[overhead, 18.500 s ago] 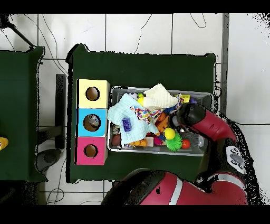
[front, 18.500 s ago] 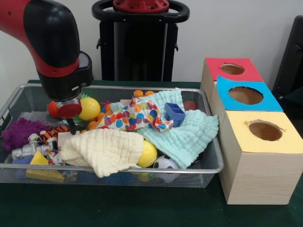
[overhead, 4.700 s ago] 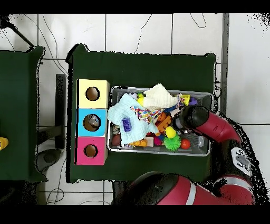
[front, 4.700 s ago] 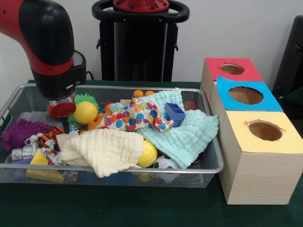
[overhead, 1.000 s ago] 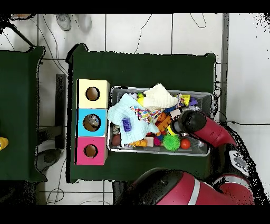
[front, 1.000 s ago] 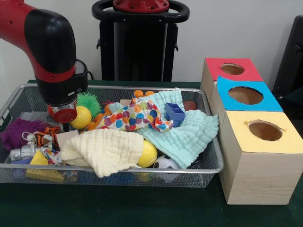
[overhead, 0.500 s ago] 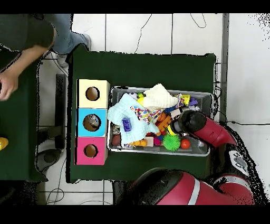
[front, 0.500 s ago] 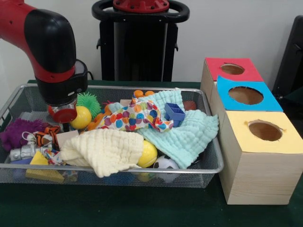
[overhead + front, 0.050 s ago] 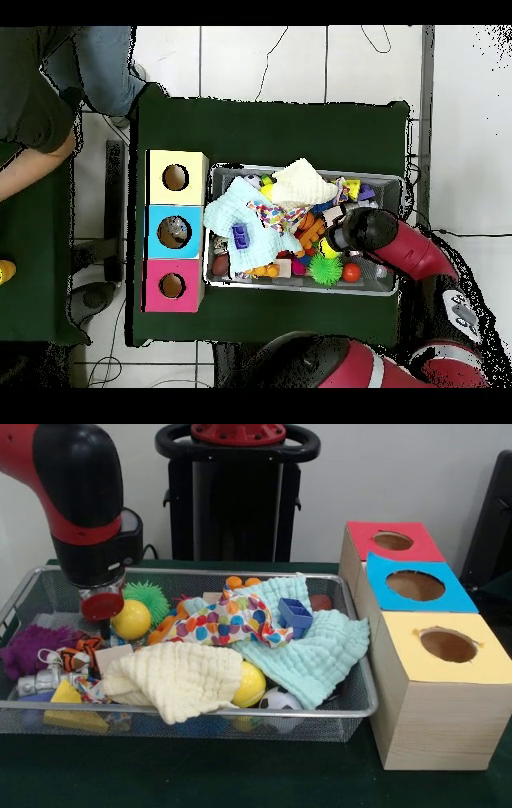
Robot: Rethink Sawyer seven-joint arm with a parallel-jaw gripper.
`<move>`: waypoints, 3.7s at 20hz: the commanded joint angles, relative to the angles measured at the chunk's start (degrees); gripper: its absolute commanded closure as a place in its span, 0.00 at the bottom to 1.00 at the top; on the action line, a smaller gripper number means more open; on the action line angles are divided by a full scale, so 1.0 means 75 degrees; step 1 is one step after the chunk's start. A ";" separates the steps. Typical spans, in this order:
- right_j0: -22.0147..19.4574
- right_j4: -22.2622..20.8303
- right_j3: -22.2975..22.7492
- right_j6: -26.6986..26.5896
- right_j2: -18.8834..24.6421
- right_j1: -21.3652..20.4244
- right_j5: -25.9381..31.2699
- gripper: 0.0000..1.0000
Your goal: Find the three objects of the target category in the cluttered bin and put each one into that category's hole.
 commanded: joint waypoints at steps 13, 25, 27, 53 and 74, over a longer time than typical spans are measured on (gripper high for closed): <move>-0.0323 -0.0096 0.0422 0.0037 0.0583 -0.0364 0.0591 1.00; -0.0286 -0.0114 0.0379 0.0122 0.0582 -0.0288 0.0430 0.00; -0.0294 -0.0104 0.0421 0.0128 0.0598 -0.0299 0.0390 0.00; -0.0218 0.0117 0.0561 0.0468 0.0775 0.0041 -0.0104 0.00; -0.0122 0.0269 0.0301 0.0715 0.0859 0.0417 -0.0442 0.00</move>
